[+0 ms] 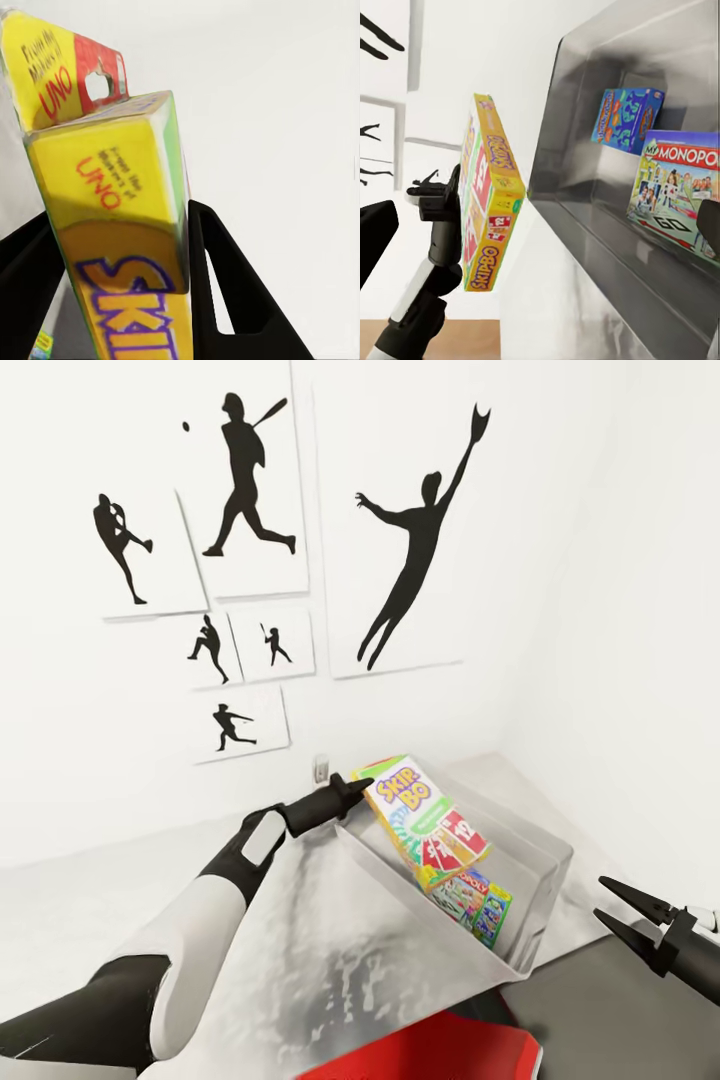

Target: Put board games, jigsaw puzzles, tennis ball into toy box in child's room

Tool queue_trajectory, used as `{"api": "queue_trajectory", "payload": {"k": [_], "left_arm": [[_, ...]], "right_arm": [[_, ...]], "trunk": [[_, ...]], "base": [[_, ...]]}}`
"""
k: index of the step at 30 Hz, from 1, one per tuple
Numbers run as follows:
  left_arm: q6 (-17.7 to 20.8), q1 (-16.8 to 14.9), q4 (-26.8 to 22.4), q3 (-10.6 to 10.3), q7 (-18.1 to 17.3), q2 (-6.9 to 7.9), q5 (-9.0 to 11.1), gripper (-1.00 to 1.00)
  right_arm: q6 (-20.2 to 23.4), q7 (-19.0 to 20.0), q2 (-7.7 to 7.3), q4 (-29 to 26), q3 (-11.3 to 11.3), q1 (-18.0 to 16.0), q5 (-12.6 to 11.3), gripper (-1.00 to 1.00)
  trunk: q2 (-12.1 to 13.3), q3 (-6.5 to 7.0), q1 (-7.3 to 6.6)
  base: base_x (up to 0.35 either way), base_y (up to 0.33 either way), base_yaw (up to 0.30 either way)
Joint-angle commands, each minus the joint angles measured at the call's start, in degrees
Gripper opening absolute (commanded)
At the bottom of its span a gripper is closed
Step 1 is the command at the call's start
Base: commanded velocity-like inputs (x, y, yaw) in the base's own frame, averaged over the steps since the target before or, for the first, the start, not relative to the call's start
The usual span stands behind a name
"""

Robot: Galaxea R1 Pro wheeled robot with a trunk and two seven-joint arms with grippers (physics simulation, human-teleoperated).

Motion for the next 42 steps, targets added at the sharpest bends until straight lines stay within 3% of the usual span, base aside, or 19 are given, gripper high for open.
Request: {"api": "queue_trajectory", "payload": {"k": [1,3,5,6,7,9,10,12,13,15,20,31,35,38,42], "left_arm": [[0.38,-0.07,-1.37,-1.88,0.17,-0.06,2.02,-1.00],[0.51,-0.06,-4.26,-6.42,0.62,-0.06,6.44,-1.00],[0.43,-0.05,-8.84,-14.38,2.37,-0.06,15.25,-1.00],[0.33,-0.05,-9.99,-16.43,3.33,-0.06,17.95,-1.00],[0.06,-0.05,-12.18,-20.25,6.19,-0.06,23.75,-1.00],[-2.06,-0.04,-15.85,-26.46,15.47,-0.06,35.67,-1.00],[-3.04,-0.04,-16.62,-27.73,18.25,-0.06,38.42,-1.00],[-7.41,-0.04,-18.84,-32.19,28.97,-0.06,47.42,-1.00],[-8.83,-0.04,-19.49,-33.86,32.93,-0.06,50.52,-1.00],[-10.06,-0.04,-20.07,-35.43,36.35,-0.06,53.34,-1.00],[-11.62,-0.04,-20.37,-36.84,39.41,-0.06,55.58,-1.00],[-15.62,-0.04,-18.31,-37.23,40.45,-0.06,55.38,-1.00],[-16.33,-0.04,-16.72,-37.24,40.42,-0.06,52.95,-1.00],[-18.46,-0.04,-16.04,-37.22,40.33,-0.06,49.67,-1.00],[-19.93,-0.04,-15.57,-37.23,40.06,-0.06,47.46,-1.00]], "right_arm": [[0.12,0.58,-0.02,-0.05,-0.08,0.00,0.53,1.00],[0.12,0.58,-0.04,-0.02,-0.11,0.00,0.53,1.00],[0.12,0.58,-0.08,-0.01,-0.13,0.00,0.53,1.00],[0.12,0.58,-0.08,-0.03,-0.14,0.00,0.53,1.00],[0.12,0.58,-0.09,0.00,-0.14,0.00,0.53,1.00],[0.12,0.62,-0.10,0.03,-0.16,0.00,0.53,1.00],[0.12,0.63,-0.12,0.03,-0.18,0.00,0.53,1.00],[0.12,0.65,-0.22,0.04,-0.21,0.00,0.53,1.00],[0.12,0.66,-0.31,0.05,-0.22,0.00,0.53,1.00],[0.12,0.66,-0.38,0.05,-0.23,0.00,0.53,1.00],[0.12,0.71,-0.54,0.05,-0.27,0.00,0.53,1.00],[0.12,2.11,-0.68,0.05,-0.34,0.00,0.53,1.00],[0.12,2.38,-0.71,0.05,-0.51,0.00,0.53,1.00],[0.12,2.47,-0.72,0.05,-1.24,0.00,0.53,1.00],[0.12,2.66,-0.72,0.05,-1.81,0.00,0.53,1.00]], "trunk": [[-0.11,-0.20,0.03],[-0.11,-0.39,0.03],[-0.11,-0.58,0.03],[-0.11,-0.67,0.03],[-0.11,-0.77,0.03],[-0.11,-0.96,0.03],[-0.11,-1.05,0.03],[-0.11,-1.24,0.03],[-0.11,-1.33,0.03],[-0.11,-1.52,0.03],[-0.11,-2.00,0.03],[-0.11,-2.99,0.03],[-0.11,-3.33,0.03],[-0.11,-3.59,0.03],[-0.11,-3.93,0.03]], "base": [[0.000,0.000,0.000],[0.000,0.000,0.000],[0.000,0.000,0.000],[0.000,0.000,0.000],[0.000,0.000,0.000],[0.000,0.000,0.000],[0.000,0.000,0.000],[0.000,0.000,0.000],[0.000,0.000,0.000],[0.000,0.000,0.000],[0.000,0.000,0.000],[0.000,0.000,0.000],[0.000,0.000,0.000],[0.000,0.000,0.000],[0.000,0.000,0.000]]}}
